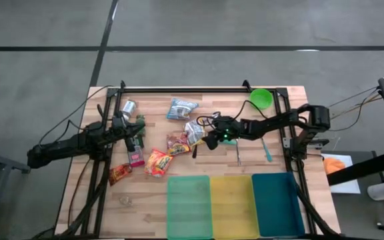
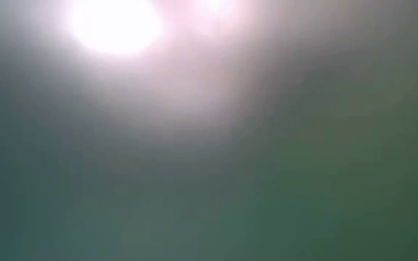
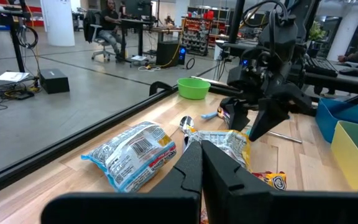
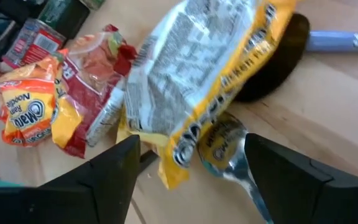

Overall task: Pick & Place Food Item
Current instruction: Put the yellow noodle pack into the blue bin

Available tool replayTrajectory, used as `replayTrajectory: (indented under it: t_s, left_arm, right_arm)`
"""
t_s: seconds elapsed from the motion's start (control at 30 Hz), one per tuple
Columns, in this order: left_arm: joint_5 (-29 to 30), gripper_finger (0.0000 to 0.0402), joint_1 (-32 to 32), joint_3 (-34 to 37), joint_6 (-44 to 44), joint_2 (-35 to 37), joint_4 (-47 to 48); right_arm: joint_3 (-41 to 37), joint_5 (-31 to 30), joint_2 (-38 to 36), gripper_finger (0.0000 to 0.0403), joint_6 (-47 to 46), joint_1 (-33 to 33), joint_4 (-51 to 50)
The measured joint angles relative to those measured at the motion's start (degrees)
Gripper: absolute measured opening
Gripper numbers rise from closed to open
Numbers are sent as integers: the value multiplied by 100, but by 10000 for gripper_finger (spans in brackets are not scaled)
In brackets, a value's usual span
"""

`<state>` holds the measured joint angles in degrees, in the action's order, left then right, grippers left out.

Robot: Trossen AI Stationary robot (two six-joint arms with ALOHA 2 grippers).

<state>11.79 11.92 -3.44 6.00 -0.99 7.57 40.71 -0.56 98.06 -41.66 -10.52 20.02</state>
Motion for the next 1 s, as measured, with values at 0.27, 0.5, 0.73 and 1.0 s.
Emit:
replayTrajectory:
  t_s: [0.27, 0.5, 0.73, 1.0]
  left_arm:
    - [0, 0, 0, 0, 0, 0, 0]
    - [1, 0, 0, 0, 0, 0, 0]
    - [0, 0, 0, 0, 1, 0, 0]
    - [1, 0, 0, 0, 0, 0, 0]
  right_arm:
    - [0, -251, 11, 220, 140, -1, 34]
    - [23, -251, 7, 132, 209, 0, 42]
    - [50, -251, 7, 48, 336, 0, 32]
    - [52, -251, 7, 13, 526, 0, 36]
